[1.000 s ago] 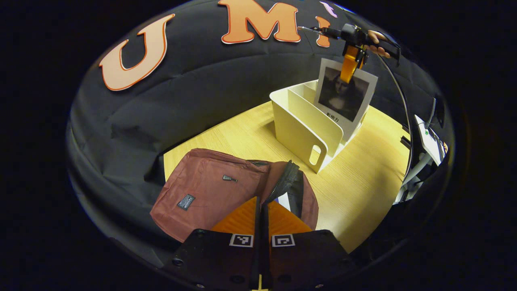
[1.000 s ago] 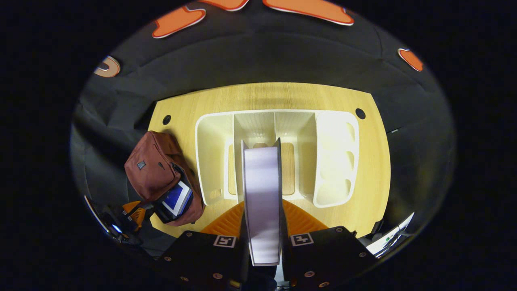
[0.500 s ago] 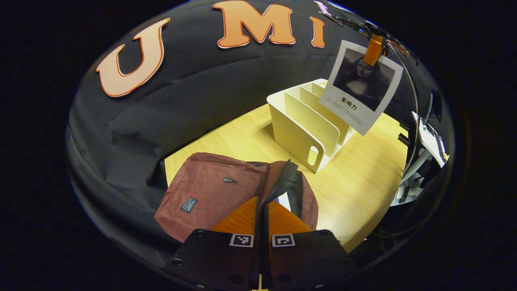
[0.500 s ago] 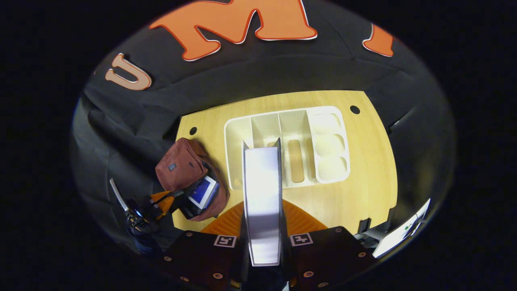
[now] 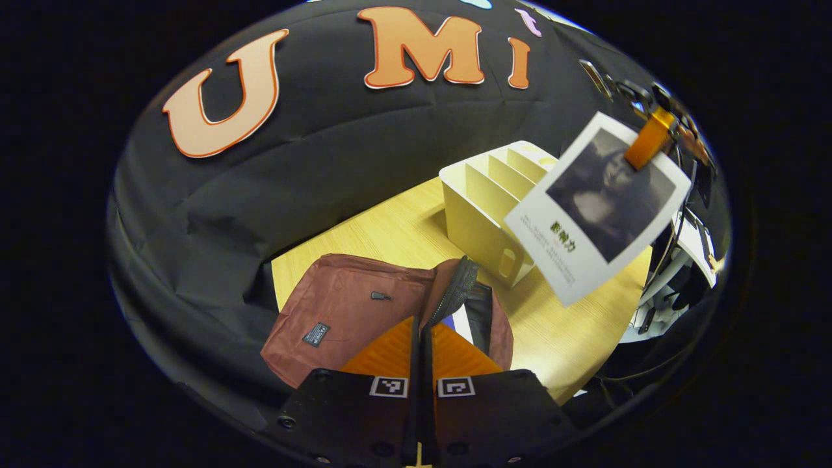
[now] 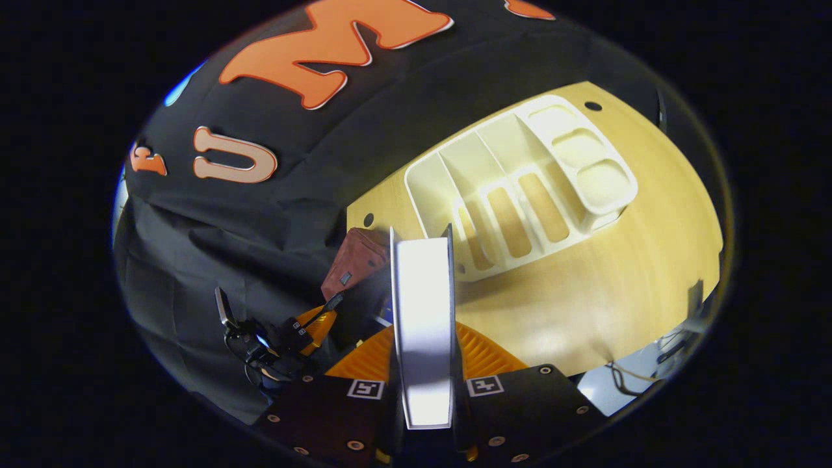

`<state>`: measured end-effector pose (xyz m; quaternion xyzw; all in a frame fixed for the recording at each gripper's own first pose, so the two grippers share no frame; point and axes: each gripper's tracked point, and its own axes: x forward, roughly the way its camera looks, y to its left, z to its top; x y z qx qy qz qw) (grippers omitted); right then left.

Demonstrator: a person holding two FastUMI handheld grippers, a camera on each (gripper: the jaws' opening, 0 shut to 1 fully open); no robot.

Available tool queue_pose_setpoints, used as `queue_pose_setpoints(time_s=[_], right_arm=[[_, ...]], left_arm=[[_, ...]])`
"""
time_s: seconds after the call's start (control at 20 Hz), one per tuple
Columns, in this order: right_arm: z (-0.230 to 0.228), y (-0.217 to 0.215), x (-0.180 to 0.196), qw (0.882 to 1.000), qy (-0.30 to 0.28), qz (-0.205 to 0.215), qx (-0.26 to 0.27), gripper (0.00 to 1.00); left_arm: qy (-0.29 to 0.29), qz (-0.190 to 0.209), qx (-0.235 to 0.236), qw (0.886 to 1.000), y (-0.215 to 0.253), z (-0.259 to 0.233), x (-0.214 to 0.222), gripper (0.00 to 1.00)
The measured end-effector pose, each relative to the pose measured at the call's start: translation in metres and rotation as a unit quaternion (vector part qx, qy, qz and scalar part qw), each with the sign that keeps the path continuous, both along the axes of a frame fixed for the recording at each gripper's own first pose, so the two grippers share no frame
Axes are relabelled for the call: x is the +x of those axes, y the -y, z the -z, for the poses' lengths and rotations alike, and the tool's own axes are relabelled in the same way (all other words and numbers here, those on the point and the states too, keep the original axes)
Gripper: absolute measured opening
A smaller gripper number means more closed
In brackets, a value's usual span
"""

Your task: Open the schoolbag, grab two books from the bookshelf and put them into the schoolbag.

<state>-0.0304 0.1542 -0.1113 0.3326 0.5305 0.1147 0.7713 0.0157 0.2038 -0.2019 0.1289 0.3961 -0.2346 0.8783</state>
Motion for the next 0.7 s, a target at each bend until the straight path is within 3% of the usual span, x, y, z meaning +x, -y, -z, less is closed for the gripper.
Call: queue_pose_setpoints(time_s=[0.25, 0.7], right_arm=[[0.036, -0.064, -0.014, 0.998, -0.016, 0.001, 0.064, 0.31], [0.086, -0.133, 0.005, 0.997, -0.014, 0.014, 0.081, 0.31]], left_arm=[[0.000, -0.006, -0.007, 1.000, -0.007, -0.005, 0.004, 0.02], [0.007, -0.006, -0.007, 1.000, -0.011, -0.017, 0.000, 0.02]])
